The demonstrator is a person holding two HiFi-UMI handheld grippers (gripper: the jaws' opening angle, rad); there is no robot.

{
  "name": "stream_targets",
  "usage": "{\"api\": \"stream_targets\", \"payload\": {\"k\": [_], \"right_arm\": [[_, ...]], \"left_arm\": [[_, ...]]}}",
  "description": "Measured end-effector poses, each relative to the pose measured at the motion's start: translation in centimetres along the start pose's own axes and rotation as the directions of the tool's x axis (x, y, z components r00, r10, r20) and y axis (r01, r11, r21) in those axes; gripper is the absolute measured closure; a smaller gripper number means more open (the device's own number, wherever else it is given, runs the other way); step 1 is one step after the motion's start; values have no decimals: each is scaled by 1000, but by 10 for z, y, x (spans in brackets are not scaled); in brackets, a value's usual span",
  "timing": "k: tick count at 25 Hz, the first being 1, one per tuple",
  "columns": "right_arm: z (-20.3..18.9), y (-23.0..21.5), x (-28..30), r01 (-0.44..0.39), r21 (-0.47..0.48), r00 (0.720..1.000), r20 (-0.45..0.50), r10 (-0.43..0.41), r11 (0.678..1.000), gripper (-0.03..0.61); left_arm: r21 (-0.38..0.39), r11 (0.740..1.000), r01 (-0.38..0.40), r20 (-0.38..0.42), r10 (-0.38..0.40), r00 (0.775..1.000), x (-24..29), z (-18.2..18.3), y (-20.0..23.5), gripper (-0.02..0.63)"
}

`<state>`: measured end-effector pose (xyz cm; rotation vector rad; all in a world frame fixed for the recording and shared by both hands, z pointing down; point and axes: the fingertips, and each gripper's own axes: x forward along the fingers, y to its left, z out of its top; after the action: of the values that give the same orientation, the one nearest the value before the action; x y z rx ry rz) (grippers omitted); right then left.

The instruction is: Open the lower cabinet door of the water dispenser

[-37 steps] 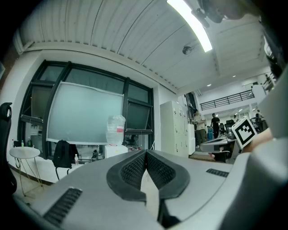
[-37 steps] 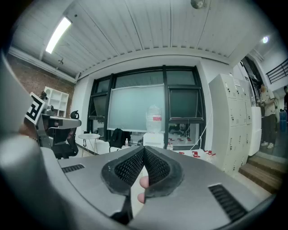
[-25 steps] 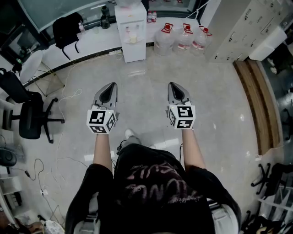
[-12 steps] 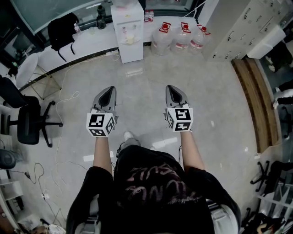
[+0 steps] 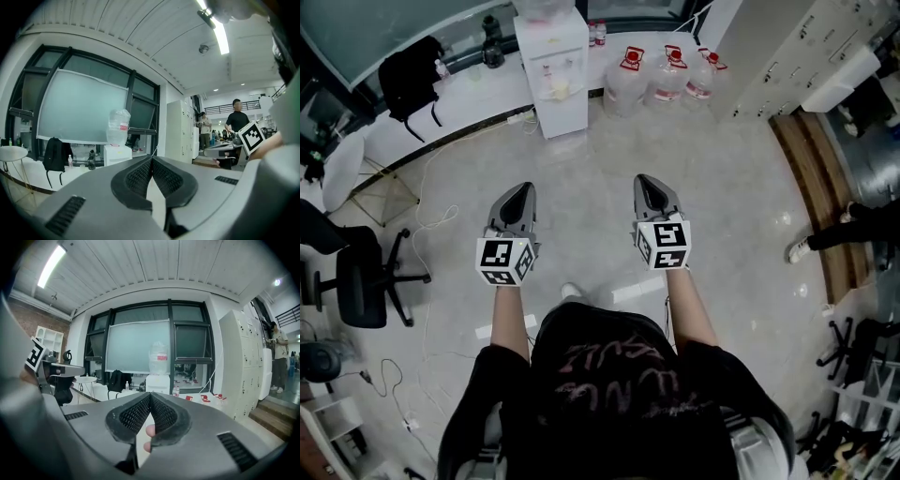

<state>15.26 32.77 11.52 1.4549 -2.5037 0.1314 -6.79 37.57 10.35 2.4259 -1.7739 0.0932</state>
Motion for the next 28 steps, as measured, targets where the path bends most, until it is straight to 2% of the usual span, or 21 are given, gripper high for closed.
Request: {"api": "stream_targets", "payload": {"k": [6, 10, 15, 22, 28], "right_arm": [[9, 12, 48, 31, 6, 999, -16, -30, 1000, 565], [11, 9, 73, 48, 8, 999, -18, -47, 999, 565], [13, -4, 106, 57, 11, 998, -15, -57, 998, 565], [4, -48, 175, 29, 21, 999, -43, -28, 999, 565], [4, -101, 245, -6, 47, 998, -63, 9, 999, 565]], "left_arm": [[7, 998, 56, -13, -55, 998, 36, 11, 44, 603], [18, 997, 69, -4, -69, 998, 61, 18, 65, 603], [12, 997, 72, -20, -72, 997, 93, 10, 82, 603], [28, 997, 71, -71, -68, 995, 166, -1, 94, 603], [22, 999, 26, -123, -23, 992, 236, -7, 116, 603]]}}
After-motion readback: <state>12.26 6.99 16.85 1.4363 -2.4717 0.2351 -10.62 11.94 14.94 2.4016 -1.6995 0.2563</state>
